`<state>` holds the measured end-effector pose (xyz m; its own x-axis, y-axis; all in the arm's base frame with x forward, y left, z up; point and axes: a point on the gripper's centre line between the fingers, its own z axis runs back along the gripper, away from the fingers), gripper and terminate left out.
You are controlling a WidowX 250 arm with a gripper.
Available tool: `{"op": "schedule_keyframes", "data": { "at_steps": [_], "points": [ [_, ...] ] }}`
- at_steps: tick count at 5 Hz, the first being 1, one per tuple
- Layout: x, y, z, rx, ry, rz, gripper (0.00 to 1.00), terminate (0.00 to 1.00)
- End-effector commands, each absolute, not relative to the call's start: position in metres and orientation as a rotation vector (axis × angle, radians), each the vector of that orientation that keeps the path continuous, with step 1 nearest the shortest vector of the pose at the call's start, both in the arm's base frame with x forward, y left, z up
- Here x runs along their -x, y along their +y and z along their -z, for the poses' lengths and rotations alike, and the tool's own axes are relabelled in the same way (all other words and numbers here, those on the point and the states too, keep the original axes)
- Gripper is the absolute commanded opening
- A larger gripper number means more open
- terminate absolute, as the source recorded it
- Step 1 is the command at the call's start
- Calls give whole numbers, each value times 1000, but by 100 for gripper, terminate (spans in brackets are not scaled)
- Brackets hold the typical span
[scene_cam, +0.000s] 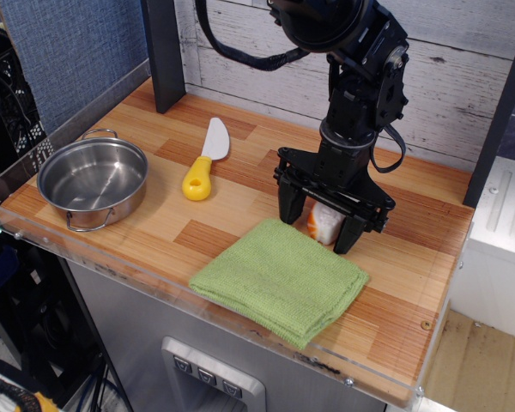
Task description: Place the food item in the pot.
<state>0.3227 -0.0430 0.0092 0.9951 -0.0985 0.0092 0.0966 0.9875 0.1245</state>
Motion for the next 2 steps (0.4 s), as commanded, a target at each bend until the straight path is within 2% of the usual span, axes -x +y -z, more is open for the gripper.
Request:
{"op": "schedule_keyframes", "data": {
  "at_steps": [1,2],
  "points": [
    [-319,-42,-22,-86,-78,72,0,0],
    [-318,-38,-53,-33,-168,99,0,0]
  ]
}}
